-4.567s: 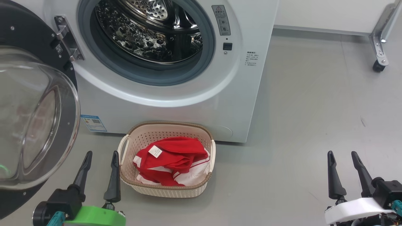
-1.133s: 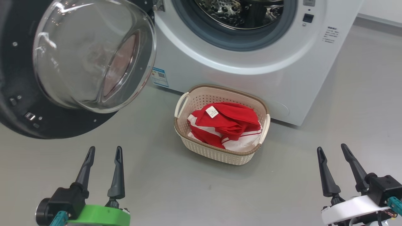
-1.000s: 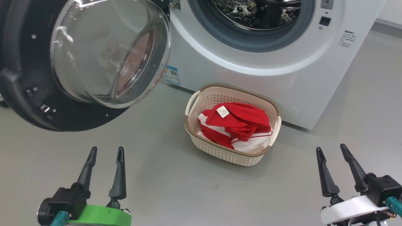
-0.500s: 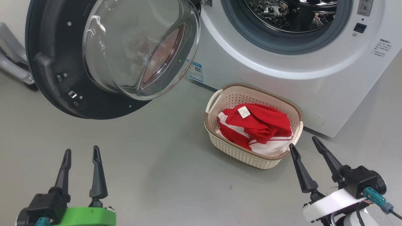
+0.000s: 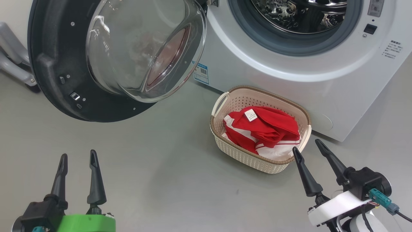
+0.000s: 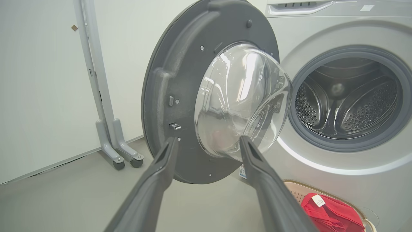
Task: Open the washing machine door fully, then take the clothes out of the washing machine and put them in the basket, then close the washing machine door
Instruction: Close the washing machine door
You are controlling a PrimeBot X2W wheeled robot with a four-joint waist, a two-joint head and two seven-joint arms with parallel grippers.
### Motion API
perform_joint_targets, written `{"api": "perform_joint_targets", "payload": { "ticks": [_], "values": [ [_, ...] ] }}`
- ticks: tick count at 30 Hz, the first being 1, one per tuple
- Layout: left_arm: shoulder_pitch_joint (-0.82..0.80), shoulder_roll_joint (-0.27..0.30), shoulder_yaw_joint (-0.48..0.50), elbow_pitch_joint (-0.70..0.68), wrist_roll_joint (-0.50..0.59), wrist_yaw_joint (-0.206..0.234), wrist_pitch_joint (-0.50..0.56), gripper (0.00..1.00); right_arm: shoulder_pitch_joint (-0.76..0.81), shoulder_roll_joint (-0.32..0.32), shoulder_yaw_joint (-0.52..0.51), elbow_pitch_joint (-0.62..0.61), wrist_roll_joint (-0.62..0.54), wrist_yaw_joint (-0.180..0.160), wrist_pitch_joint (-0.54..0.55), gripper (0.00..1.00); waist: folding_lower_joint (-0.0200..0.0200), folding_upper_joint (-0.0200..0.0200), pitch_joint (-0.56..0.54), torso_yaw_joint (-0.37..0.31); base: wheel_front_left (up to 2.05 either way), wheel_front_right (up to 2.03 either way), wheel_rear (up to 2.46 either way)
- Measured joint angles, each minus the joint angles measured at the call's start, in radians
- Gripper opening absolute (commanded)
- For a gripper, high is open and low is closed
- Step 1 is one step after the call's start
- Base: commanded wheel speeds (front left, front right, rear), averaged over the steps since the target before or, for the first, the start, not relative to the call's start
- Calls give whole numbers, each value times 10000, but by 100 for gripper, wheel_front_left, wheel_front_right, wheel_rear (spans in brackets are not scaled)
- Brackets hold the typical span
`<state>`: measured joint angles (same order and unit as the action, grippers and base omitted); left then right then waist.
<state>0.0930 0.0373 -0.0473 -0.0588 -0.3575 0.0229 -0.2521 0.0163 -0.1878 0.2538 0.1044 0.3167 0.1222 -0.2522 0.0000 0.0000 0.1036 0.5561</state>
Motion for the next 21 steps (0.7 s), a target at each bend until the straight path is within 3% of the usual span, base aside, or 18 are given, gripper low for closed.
{"api": "perform_joint_targets", "payload": {
  "ticks": [21],
  "values": [
    [167,0,2,-107,-19,13,0,100,-174,-15,67,238,180,0,0,100,0,0,-87,-35,0,0,0]
  ]
}}
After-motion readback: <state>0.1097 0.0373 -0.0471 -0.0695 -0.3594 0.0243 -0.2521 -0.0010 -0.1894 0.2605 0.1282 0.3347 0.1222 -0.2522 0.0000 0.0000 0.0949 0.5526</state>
